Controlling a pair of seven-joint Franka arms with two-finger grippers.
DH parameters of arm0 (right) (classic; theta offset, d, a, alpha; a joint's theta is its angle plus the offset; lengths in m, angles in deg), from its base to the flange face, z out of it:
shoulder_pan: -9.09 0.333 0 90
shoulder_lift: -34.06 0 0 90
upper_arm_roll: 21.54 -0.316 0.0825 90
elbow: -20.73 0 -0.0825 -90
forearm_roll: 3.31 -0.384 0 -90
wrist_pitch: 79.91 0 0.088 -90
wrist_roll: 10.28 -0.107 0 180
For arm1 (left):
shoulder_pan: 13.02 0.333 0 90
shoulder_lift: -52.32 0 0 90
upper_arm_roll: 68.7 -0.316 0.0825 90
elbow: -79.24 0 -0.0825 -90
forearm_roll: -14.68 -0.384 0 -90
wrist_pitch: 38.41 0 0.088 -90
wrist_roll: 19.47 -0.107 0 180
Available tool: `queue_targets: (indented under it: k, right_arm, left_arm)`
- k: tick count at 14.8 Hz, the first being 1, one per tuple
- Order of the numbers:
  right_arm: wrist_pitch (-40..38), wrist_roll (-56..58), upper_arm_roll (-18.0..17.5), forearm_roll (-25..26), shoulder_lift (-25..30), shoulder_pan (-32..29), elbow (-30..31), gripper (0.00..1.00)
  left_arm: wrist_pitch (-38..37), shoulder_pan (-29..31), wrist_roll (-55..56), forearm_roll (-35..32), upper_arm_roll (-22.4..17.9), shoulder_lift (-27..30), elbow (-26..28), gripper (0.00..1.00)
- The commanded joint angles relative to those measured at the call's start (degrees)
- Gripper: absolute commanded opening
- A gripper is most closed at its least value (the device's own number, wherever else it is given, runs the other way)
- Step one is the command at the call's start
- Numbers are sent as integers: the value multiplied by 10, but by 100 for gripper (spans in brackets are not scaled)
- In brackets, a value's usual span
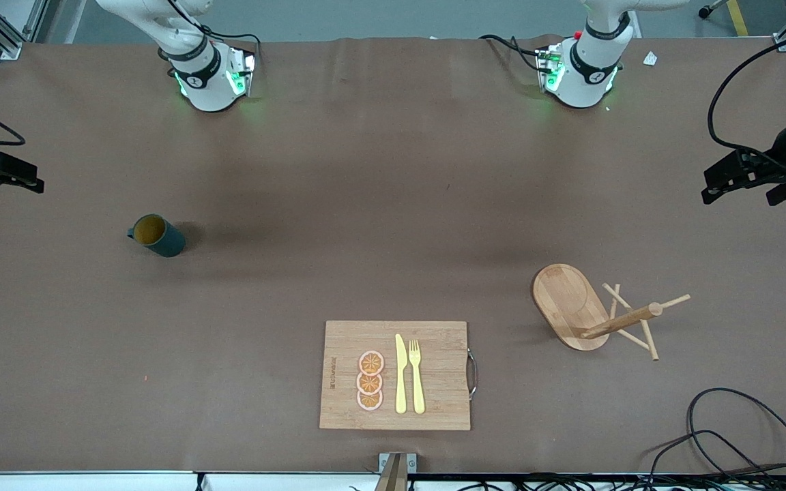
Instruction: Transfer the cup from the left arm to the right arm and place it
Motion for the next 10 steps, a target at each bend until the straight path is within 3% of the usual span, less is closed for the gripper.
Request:
queue_targets:
  k: [1, 10]
  right_arm:
    - [-14, -12, -4, 0, 34, 9, 18, 100]
    - [-35, -8, 2, -22, 85, -1, 14, 100]
  left_arm:
    - [-3, 1, -5, -1, -1, -6, -12, 100]
    - [-3, 1, -4, 0, -1, -6, -12, 100]
